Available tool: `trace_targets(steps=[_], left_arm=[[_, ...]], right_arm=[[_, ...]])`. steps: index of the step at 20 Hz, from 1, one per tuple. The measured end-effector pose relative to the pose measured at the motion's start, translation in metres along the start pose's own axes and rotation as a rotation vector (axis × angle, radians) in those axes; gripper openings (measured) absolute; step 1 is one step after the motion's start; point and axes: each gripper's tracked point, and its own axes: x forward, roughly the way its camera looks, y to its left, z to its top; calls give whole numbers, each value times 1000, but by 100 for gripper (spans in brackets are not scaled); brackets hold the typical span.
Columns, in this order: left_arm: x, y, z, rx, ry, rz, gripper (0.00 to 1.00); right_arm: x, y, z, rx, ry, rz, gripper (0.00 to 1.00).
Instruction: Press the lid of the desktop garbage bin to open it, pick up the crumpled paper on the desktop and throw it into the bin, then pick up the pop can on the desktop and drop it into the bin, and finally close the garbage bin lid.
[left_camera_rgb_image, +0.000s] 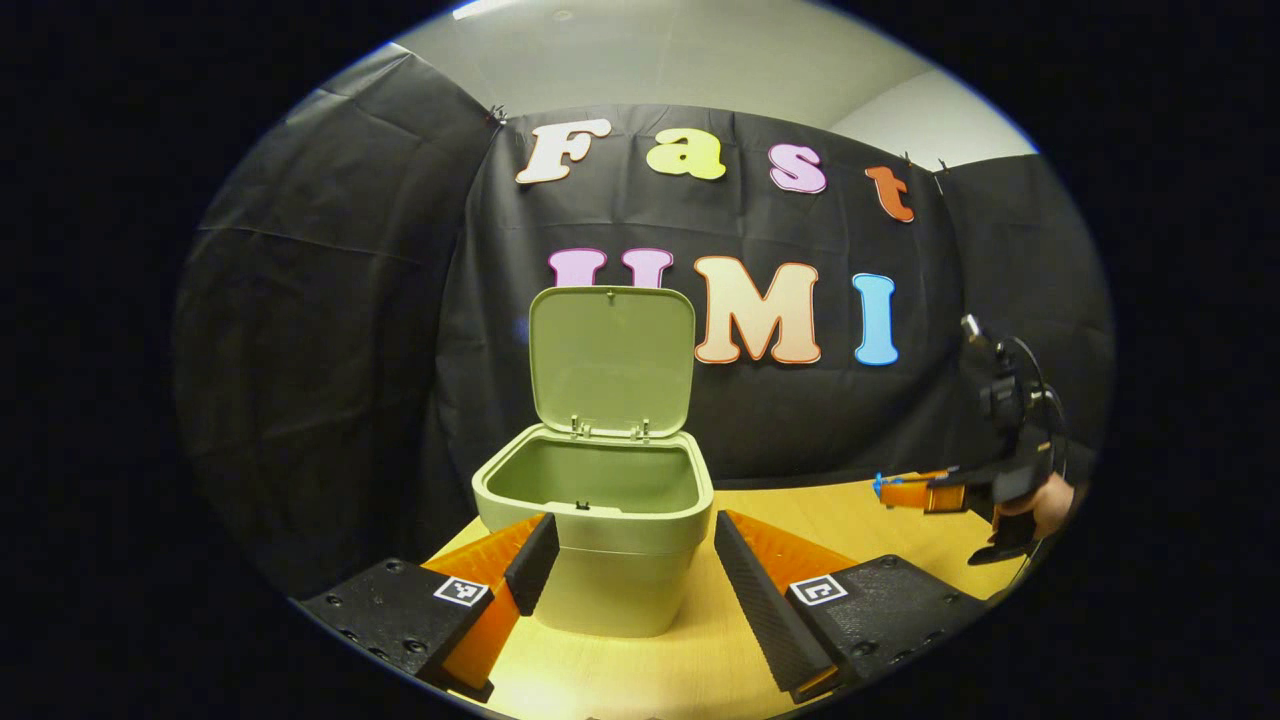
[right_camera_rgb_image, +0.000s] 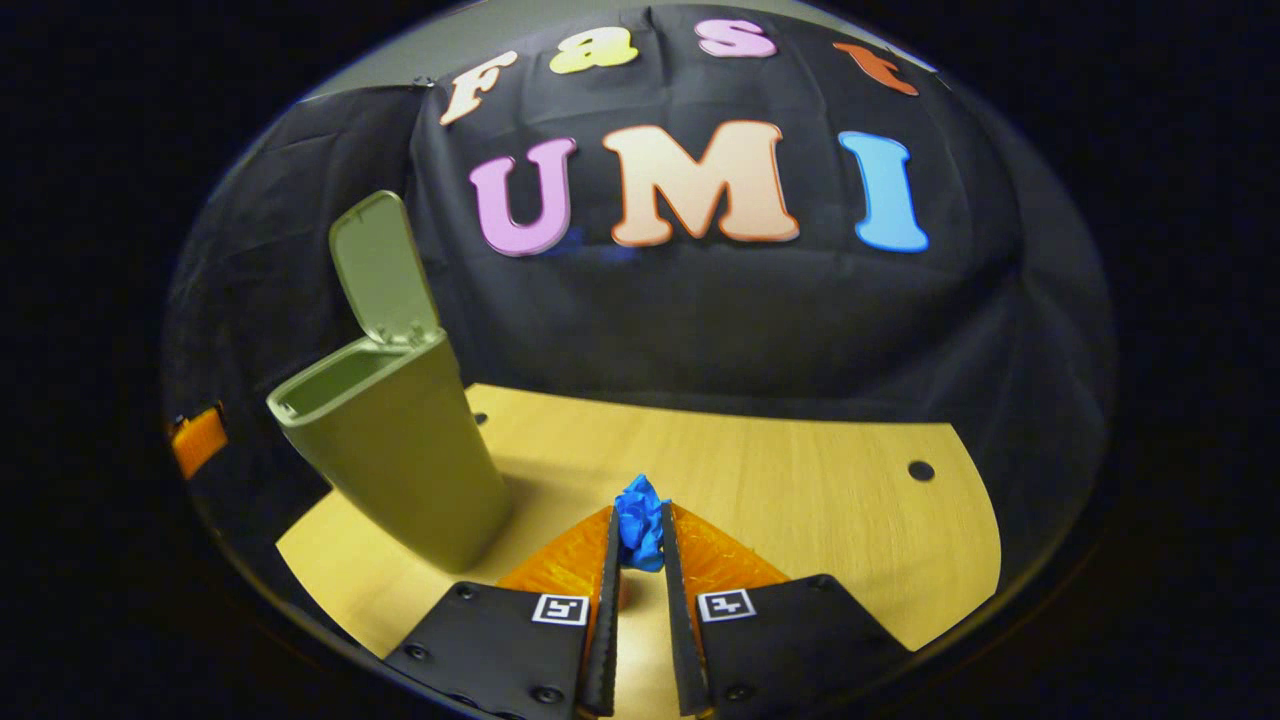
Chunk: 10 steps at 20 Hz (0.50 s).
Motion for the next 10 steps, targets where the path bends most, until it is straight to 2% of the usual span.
trace_targets(steps=[3, 6, 10], left_arm=[[-4, 9, 0, 1, -8, 10, 92], [-7, 16, -1, -12, -12, 14, 92], [-11, 27, 1, -18, -24, 18, 92]], right_arm=[[-11, 38, 42, 2, -64, 56, 25], [-14, 62, 71, -86, -92, 71, 25], [-3, 122, 101, -115, -124, 169, 25]])
